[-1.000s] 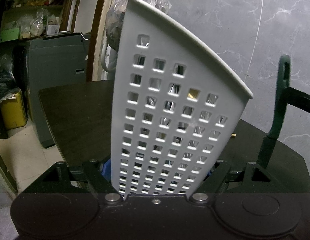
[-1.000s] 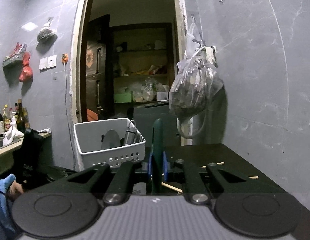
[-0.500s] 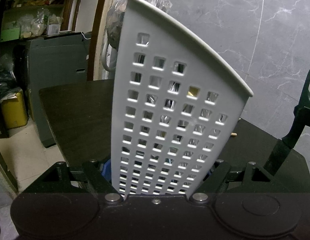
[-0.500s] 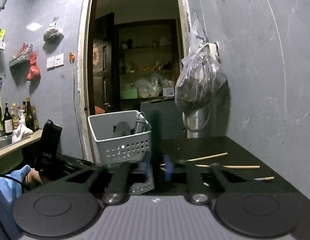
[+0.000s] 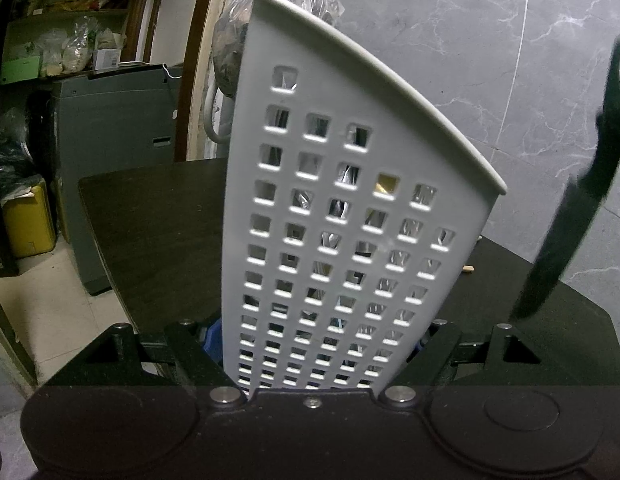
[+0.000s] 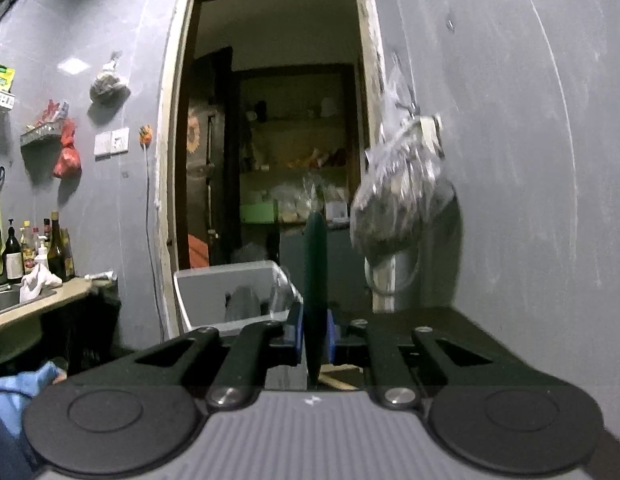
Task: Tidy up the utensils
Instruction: 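Lift the knife with the right gripper up over the white caddy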
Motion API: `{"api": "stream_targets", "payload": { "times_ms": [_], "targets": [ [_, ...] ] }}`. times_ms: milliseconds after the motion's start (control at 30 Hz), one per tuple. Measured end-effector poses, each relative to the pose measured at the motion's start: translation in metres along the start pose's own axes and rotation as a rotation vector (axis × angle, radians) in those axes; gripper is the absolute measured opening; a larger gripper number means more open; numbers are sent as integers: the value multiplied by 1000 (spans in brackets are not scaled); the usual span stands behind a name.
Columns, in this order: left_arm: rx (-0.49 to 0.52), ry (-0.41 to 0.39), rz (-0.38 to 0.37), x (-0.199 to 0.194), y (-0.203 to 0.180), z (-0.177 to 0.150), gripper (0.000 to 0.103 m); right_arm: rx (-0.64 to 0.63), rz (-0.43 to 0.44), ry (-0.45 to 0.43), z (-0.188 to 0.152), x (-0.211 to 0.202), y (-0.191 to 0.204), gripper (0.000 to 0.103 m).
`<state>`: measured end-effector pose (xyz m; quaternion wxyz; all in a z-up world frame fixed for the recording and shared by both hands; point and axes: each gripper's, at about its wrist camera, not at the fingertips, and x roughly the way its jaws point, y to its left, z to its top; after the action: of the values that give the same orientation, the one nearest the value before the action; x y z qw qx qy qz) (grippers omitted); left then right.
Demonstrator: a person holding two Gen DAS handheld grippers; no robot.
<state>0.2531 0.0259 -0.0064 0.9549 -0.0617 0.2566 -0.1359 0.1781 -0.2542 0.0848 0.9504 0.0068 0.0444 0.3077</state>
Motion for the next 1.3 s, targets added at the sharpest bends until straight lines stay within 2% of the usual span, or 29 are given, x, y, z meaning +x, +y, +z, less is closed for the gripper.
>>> {"api": "stream_targets", "payload": {
  "times_ms": [167, 467, 633, 900, 1067, 1300],
  "targets": [
    [0, 1, -2, 0, 0, 0, 80, -42, 9, -81, 25, 7, 8, 13],
    [-1, 1, -4, 1, 1, 2, 80, -119, 57, -289, 76, 16, 23, 13],
    [-1, 2, -4, 1, 1, 2, 80, -101, 116, -343, 88, 32, 30, 13],
    [-1, 2, -5, 1, 1, 1, 80, -35, 218, -313, 80, 76, 40, 13],
    [-1, 2, -5, 1, 1, 2, 80, 5, 221, -246, 61, 102, 37, 13],
    [-2, 2, -6, 2, 1, 2, 80, 54, 213, -180, 40, 119, 29, 13]
  ]
}}
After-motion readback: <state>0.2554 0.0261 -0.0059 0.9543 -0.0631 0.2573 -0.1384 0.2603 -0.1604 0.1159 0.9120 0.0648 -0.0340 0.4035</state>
